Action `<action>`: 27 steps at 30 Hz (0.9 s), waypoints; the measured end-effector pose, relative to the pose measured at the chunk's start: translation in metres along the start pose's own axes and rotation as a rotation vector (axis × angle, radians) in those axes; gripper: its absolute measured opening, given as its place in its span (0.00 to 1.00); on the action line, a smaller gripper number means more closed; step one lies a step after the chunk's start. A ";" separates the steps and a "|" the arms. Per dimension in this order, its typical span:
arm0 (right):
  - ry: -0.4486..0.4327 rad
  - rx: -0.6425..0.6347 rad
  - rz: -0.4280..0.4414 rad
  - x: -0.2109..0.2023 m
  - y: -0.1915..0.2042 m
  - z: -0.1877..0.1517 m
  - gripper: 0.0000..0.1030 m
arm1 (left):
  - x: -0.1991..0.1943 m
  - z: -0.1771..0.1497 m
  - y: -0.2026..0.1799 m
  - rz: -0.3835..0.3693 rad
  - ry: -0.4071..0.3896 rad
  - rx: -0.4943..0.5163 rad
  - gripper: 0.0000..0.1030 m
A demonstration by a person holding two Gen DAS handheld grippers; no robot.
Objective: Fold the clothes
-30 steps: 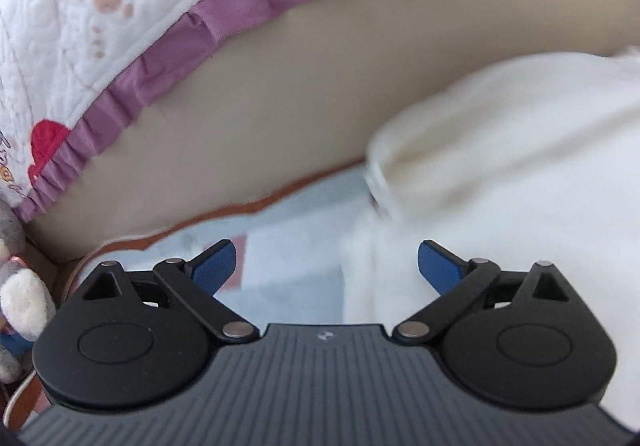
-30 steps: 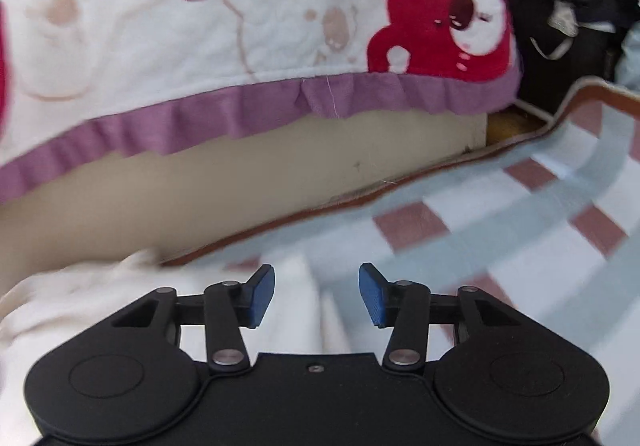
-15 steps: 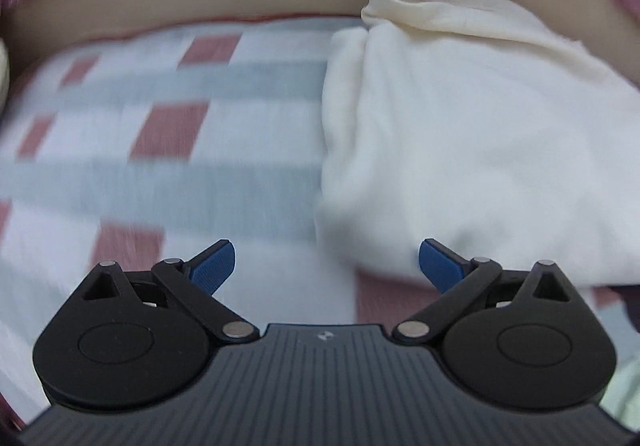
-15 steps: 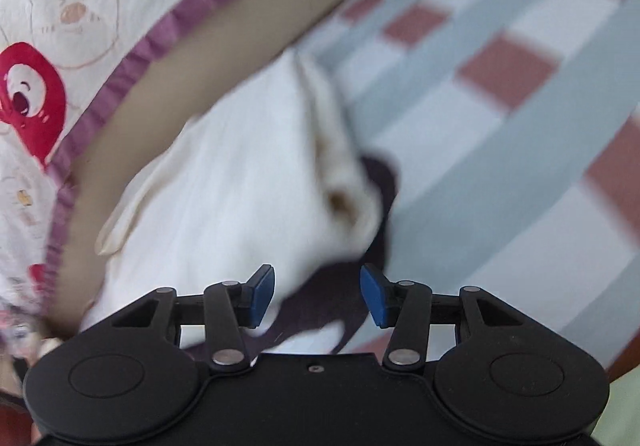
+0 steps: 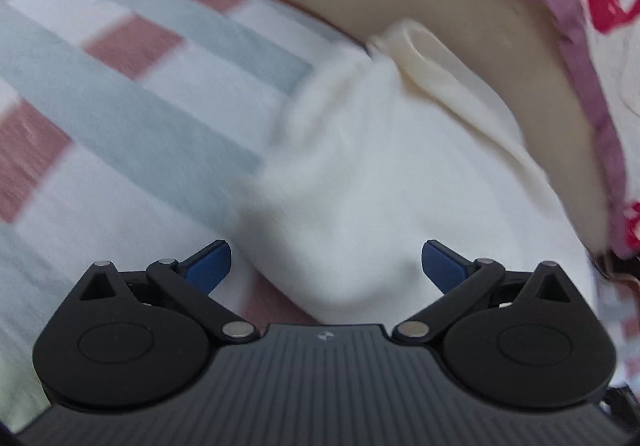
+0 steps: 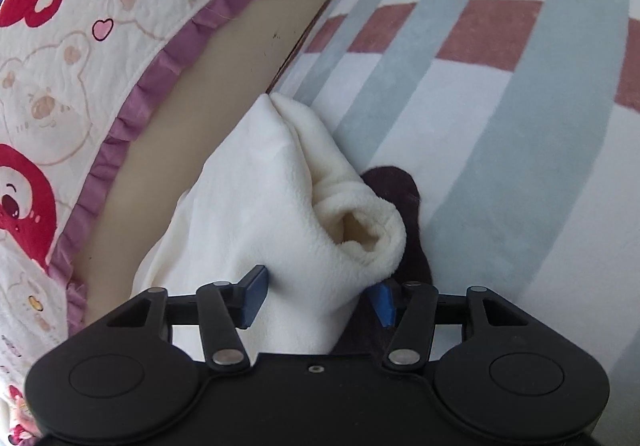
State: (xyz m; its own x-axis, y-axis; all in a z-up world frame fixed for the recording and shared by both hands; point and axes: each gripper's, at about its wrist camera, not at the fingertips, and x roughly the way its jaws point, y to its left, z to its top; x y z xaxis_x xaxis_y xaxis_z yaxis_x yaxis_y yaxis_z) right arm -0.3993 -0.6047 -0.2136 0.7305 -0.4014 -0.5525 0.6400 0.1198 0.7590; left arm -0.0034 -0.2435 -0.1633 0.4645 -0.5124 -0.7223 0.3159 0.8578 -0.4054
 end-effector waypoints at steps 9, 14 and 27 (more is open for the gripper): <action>-0.073 -0.040 0.005 -0.002 -0.002 -0.004 0.61 | 0.015 0.012 0.013 0.024 -0.078 0.023 0.90; -0.104 -0.038 0.025 -0.003 -0.004 -0.006 0.62 | 0.020 0.013 0.002 -0.041 -0.042 0.077 0.27; -0.041 -0.212 -0.013 0.014 0.031 0.012 0.24 | 0.029 0.023 -0.027 -0.003 -0.096 0.217 0.14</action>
State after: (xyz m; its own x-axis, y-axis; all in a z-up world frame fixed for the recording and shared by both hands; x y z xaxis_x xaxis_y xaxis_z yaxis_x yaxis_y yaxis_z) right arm -0.3722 -0.6174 -0.1932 0.7142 -0.4400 -0.5443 0.6884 0.3005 0.6602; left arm 0.0203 -0.2821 -0.1607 0.5363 -0.5255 -0.6605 0.4830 0.8328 -0.2705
